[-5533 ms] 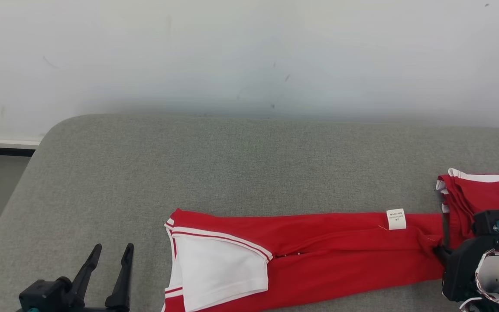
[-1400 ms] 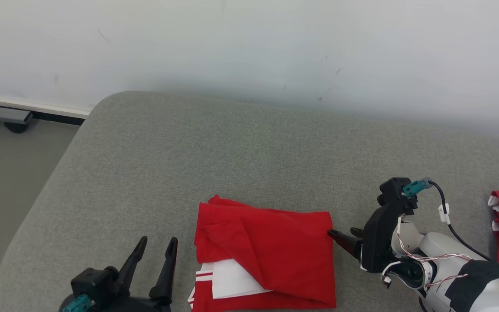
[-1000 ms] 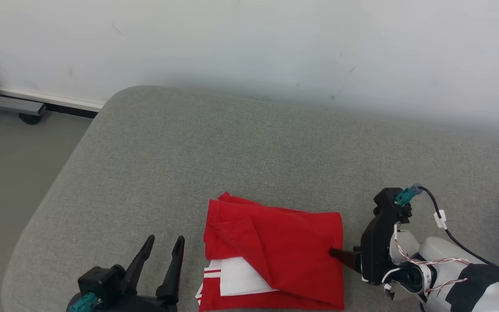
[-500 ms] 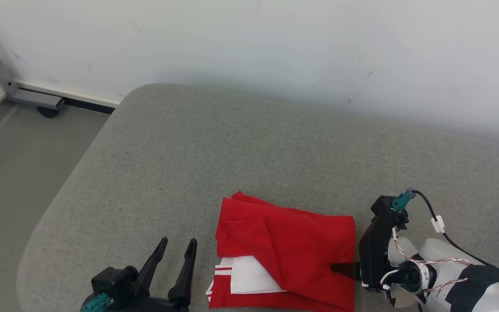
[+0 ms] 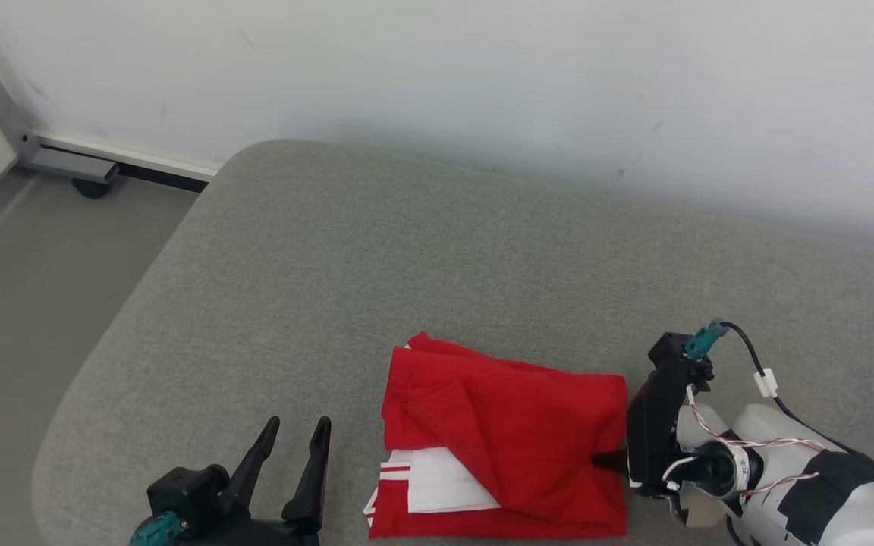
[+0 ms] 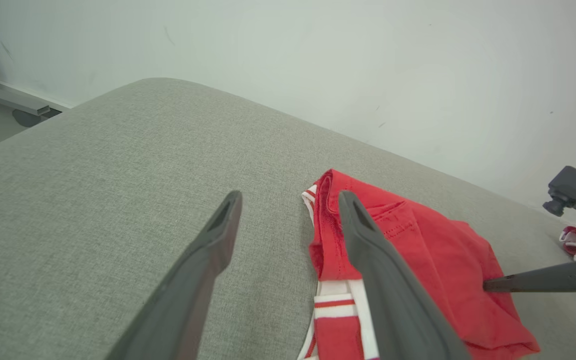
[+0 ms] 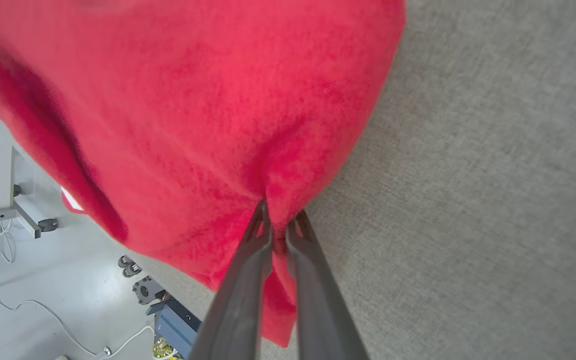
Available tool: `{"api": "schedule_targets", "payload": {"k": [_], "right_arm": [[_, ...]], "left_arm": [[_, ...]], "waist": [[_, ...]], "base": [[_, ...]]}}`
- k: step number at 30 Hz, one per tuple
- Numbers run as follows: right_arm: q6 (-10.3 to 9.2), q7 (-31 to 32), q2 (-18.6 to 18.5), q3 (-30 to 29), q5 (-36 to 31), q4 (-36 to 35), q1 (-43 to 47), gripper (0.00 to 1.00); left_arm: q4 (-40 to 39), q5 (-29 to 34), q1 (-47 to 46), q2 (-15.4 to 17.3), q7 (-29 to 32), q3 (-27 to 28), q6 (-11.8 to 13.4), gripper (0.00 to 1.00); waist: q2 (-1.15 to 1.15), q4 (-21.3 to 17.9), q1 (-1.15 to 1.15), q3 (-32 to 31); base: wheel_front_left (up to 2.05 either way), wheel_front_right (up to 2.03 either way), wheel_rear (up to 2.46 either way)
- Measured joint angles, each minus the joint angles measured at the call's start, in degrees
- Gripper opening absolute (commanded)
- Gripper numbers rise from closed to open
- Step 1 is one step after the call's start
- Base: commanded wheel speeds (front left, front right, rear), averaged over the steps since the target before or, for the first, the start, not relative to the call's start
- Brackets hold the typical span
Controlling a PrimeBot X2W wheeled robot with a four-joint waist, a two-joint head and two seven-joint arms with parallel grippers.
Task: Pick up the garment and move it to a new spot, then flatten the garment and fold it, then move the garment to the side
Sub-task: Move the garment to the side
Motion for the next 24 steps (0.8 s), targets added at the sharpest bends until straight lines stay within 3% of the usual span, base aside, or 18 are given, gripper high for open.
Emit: {"api": "schedule_targets", "payload": {"k": [6,14,24], "right_arm": [[0.38,-0.2,-0.8,-0.7,-0.5,-0.4,-3.2,0.00],[0.98,0.1,-4.5,-1.9,-1.6,-2.0,-7.1,0.00],[0.42,3.2,-7.2,-1.8,-3.1,-2.2,-11.9,0.00]], "left_arm": [[0.4,0.0,0.2,0.0,0.0,0.3,0.0,1.00],[0.6,0.1,0.7,0.0,0.0,0.6,-0.1,1.00],[0.5,0.3,2.8,0.1,0.0,0.7,-0.6,1.00]], "waist": [[0.00,-1.7,0.00,-0.5],[0.00,-5.0,0.00,-1.8],[0.00,-10.1,0.00,-2.9]], "base": [[0.00,0.00,0.00],[0.00,0.00,0.00],[0.00,0.00,0.00]]}}
